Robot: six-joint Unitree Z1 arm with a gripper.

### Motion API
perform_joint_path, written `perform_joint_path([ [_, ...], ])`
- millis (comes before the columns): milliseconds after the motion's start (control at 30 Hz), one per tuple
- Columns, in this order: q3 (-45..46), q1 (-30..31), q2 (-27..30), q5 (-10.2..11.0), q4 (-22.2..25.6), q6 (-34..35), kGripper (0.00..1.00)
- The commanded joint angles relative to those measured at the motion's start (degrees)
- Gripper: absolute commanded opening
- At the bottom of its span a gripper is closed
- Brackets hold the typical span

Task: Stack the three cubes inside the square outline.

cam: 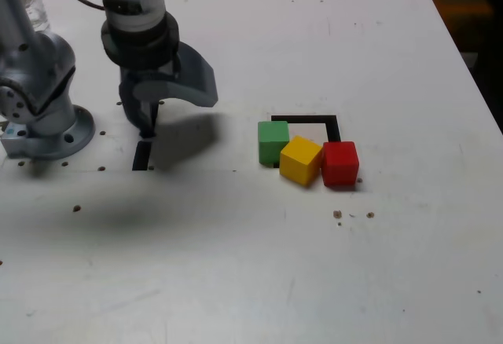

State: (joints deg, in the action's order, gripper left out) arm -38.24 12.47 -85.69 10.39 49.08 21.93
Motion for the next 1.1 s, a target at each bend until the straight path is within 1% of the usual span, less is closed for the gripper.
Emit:
perform_joint_path([
  [0,-0.83,-0.07,0.24,-0.42,1.66,-0.35,0.95],
  [100,-2.82,-0.07,-0.06,-1.0,5.31,-1.28,0.95],
  [200,-6.74,-0.08,-0.46,-1.38,10.65,-2.68,0.95],
  [233,-9.77,-0.08,-0.67,-1.51,14.23,-3.49,0.95],
  [333,-16.09,-0.08,-1.18,-1.95,20.85,-5.21,0.95],
  [400,-20.35,-0.08,-1.78,-2.43,24.38,-6.68,0.95],
  [467,-24.34,-0.08,-2.69,-2.98,26.79,-8.35,0.95],
  [567,-30.32,-0.08,-4.76,-3.72,28.76,-11.19,0.95],
  [700,-36.21,-0.08,-7.5,-4.39,29.39,-14.37,0.95],
  [800,-44.05,-0.08,-11.55,-4.79,29.36,-18.83,0.95],
  [900,-49.12,-0.08,-14.5,-4.22,29.36,-21.63,0.95],
  [1067,-52.48,-0.08,-17.3,-3.46,29.4,-23.21,0.95],
])
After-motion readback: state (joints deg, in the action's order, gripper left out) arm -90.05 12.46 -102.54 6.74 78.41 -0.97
